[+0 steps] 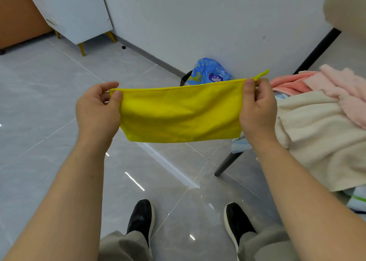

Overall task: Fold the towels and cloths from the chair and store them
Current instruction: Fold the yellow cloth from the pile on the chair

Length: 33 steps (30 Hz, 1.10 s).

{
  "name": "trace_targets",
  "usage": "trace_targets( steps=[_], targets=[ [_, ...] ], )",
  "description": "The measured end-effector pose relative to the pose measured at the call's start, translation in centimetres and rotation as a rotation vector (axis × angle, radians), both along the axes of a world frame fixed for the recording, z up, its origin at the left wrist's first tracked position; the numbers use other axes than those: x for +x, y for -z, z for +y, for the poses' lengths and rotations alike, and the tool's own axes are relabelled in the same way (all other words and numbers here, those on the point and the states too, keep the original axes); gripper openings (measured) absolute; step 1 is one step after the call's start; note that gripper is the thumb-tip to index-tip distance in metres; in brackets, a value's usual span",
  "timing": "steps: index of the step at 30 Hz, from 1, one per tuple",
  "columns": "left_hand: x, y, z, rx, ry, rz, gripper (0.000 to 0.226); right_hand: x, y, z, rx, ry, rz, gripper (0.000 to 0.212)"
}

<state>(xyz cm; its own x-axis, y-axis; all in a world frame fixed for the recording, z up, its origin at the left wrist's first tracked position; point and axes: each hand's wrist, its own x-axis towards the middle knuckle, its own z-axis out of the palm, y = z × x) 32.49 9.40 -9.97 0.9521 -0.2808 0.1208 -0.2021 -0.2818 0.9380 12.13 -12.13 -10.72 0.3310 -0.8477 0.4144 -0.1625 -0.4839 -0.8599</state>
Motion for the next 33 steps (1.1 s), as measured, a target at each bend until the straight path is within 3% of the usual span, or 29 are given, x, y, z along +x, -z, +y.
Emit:
trace_targets(
  steps=[7,14,17,20,23,28,33],
  targets=[
    [0.2,0.1,0.0,0.042,0.036,0.100,0.016,0.0,0.2,-0.2,0.034,-0.063,0.047,0.035],
    [-0.4,-0.6,-0.6,-0.066,0.039,0.153,0.023,-0.2,0.1,-0.3,0.123,-0.065,-0.034,0.035],
    [-0.8,-0.9,-0.5,-0.025,-0.021,-0.035,0.012,-0.4,-0.1,-0.5,0.062,-0.039,-0.015,0.033],
    [-1.8,-1.1,-0.4,0.105,-0.092,-0.314,0.019,-0.4,0.0,-0.5,-0.050,-0.008,0.050,0.028],
    [-2.0,-1.2,-0.4,0.074,-0.185,-0.418,0.020,-0.4,-0.1,-0.3,-0.097,-0.010,0.080,0.023],
    [-1.2,-0.3,-0.6,0.202,-0.105,-0.203,0.019,-0.4,-0.4,0.0,-0.094,-0.072,0.178,0.025],
    [-1.2,-0.2,-0.7,0.207,-0.019,-0.163,0.017,-0.1,0.0,-0.2,0.030,-0.092,0.188,0.025]
  ],
)
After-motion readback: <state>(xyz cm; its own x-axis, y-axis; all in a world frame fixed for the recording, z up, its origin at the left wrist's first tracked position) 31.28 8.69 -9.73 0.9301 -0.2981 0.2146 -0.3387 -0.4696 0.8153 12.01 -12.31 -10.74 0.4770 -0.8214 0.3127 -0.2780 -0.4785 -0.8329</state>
